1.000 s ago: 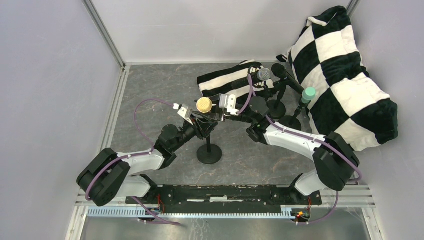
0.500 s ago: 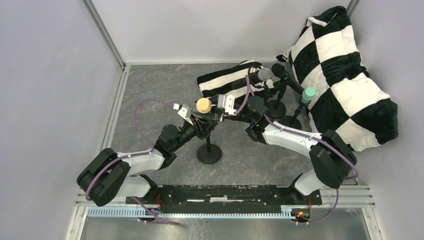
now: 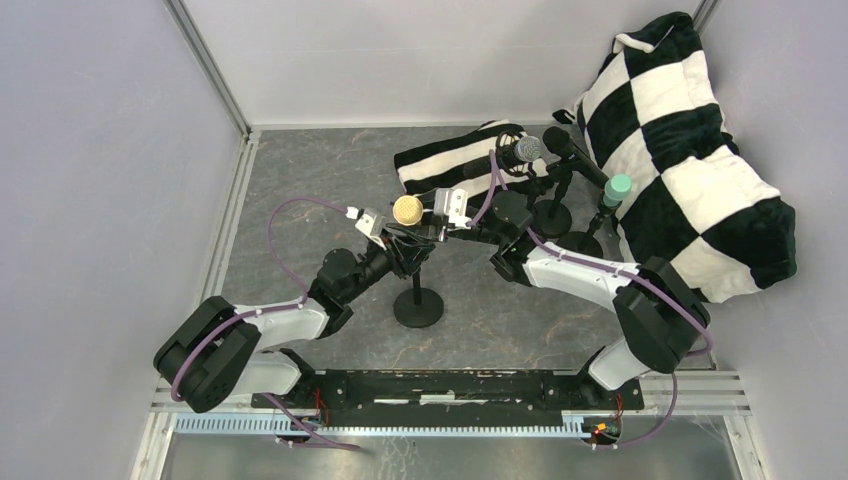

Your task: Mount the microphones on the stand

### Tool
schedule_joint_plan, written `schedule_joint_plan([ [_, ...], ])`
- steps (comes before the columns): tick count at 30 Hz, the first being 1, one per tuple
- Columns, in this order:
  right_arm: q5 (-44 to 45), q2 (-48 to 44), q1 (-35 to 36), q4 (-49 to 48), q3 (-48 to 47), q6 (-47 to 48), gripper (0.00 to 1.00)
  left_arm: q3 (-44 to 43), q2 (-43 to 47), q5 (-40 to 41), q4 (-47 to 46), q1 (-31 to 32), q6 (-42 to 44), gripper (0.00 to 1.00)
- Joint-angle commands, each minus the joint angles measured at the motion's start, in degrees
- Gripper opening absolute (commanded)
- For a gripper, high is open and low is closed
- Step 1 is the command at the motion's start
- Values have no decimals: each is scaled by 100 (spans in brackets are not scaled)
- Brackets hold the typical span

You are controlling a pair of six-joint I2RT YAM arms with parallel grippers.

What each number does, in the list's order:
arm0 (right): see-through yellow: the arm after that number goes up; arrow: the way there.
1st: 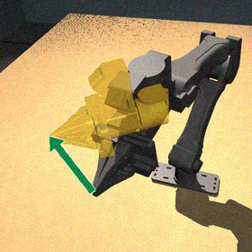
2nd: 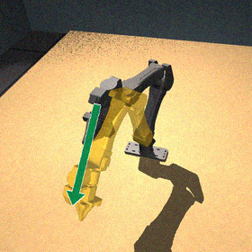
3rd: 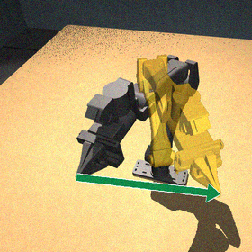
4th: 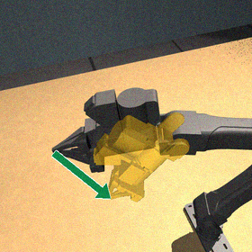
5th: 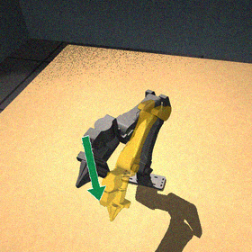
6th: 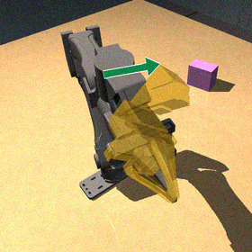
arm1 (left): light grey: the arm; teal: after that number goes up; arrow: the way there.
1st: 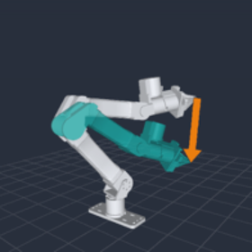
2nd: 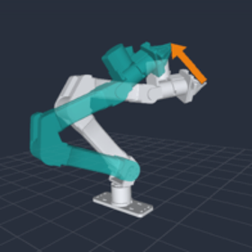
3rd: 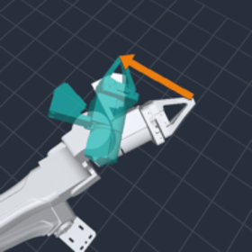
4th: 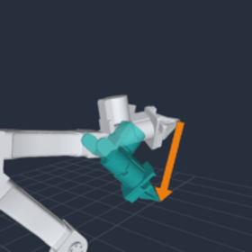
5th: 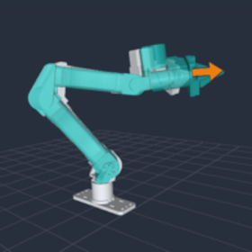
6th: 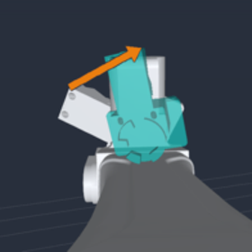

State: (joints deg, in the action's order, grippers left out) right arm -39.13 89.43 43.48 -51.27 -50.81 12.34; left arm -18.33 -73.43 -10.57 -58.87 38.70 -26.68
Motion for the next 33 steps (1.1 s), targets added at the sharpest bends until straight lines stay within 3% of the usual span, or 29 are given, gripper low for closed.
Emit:
schedule_joint_plan([
  [1, 196, 841, -326, 2568, 755, 351, 0, -48, 189, -476, -277, 83, 180, 2],
  [33, 388, 1271, -387, 2779, 792, 611, 0, -48, 169, -489, -294, 77, 180, 2],
])
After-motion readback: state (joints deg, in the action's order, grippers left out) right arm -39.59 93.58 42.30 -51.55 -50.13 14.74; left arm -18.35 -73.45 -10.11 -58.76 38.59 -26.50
